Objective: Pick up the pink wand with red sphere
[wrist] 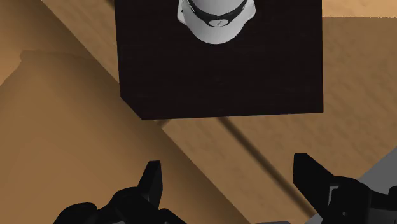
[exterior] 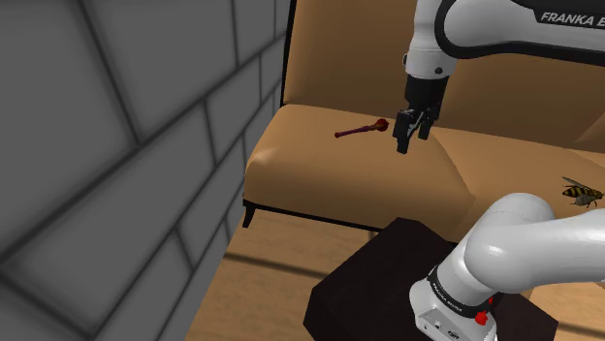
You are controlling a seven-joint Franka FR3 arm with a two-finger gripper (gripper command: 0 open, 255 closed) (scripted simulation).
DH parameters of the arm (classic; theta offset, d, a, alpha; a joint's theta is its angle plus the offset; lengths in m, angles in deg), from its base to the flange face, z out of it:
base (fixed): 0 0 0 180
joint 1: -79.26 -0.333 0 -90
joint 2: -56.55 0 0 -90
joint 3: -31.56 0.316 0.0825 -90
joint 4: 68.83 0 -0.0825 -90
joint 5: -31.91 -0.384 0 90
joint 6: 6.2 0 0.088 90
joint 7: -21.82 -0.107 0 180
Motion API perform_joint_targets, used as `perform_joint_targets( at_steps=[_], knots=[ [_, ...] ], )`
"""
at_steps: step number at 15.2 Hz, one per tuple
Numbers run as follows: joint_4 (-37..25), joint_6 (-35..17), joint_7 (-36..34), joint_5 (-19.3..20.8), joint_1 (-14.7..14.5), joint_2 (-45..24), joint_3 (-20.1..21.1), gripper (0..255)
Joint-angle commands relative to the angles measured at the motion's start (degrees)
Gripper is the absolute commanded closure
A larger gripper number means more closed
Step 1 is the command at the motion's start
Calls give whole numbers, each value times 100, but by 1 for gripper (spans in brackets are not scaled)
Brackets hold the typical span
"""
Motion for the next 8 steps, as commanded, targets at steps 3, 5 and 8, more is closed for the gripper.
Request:
perform_joint_targets(
  at_steps=[3,5,8],
  knots=[
    [152,-219,544,303,-17,14,-291,0],
    [268,-463,1080,601,-32,-20,-590,0],
    [370,-877,1868,1024,-53,-165,-1047,0]
  ],
)
